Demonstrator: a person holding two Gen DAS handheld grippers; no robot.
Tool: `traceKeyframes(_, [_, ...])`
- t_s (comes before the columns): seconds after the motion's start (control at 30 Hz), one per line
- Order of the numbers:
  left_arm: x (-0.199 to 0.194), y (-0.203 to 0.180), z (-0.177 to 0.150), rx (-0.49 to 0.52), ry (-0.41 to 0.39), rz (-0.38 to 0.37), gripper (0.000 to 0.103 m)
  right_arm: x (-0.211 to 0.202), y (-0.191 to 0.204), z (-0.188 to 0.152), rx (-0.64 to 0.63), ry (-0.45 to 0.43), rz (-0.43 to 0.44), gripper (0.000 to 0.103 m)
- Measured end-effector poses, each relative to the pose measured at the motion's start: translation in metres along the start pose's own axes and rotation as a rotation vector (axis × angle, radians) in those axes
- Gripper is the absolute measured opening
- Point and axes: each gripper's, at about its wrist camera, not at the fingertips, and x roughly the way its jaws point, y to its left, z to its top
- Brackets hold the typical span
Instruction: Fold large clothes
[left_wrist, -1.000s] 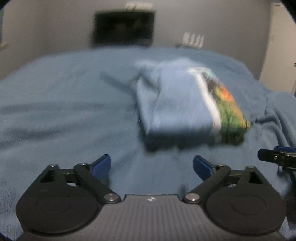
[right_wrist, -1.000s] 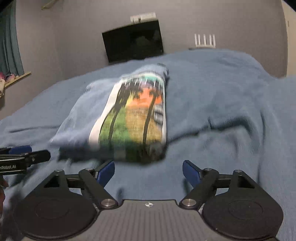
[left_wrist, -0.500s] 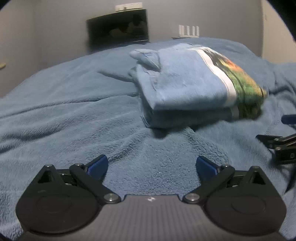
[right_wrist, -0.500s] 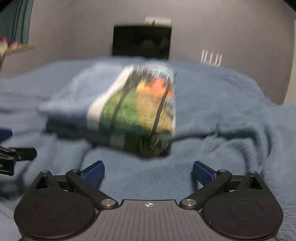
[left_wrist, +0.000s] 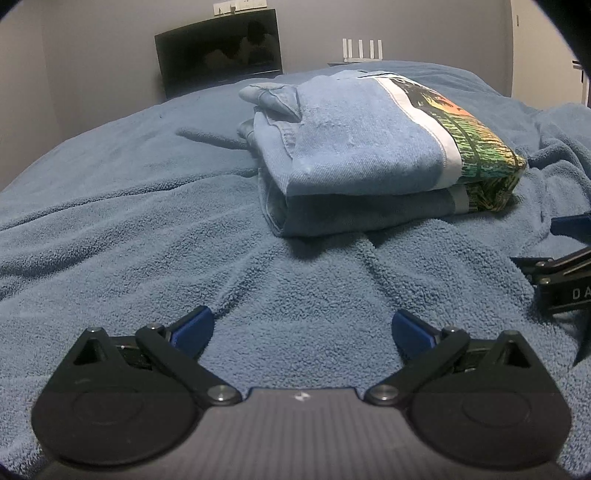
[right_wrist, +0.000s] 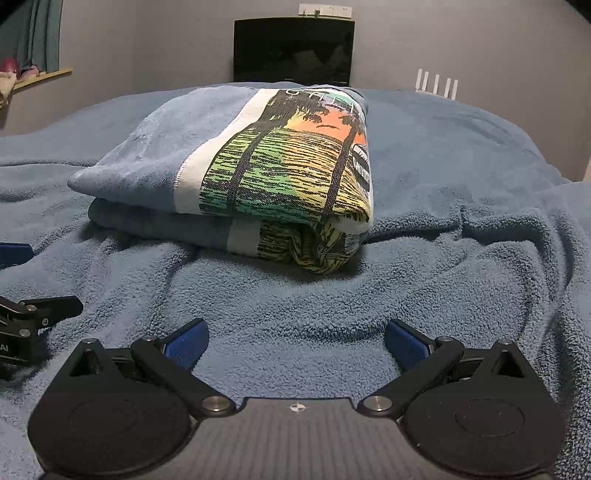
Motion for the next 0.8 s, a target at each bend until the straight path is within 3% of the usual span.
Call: traceKeyframes(0.8, [-0.0001,-0.0002,-0.0001,0.001,0.001,0.000,0.103,-0.0022,0.0010,-0.0013,-0.022,0.005,-0.031,0.102])
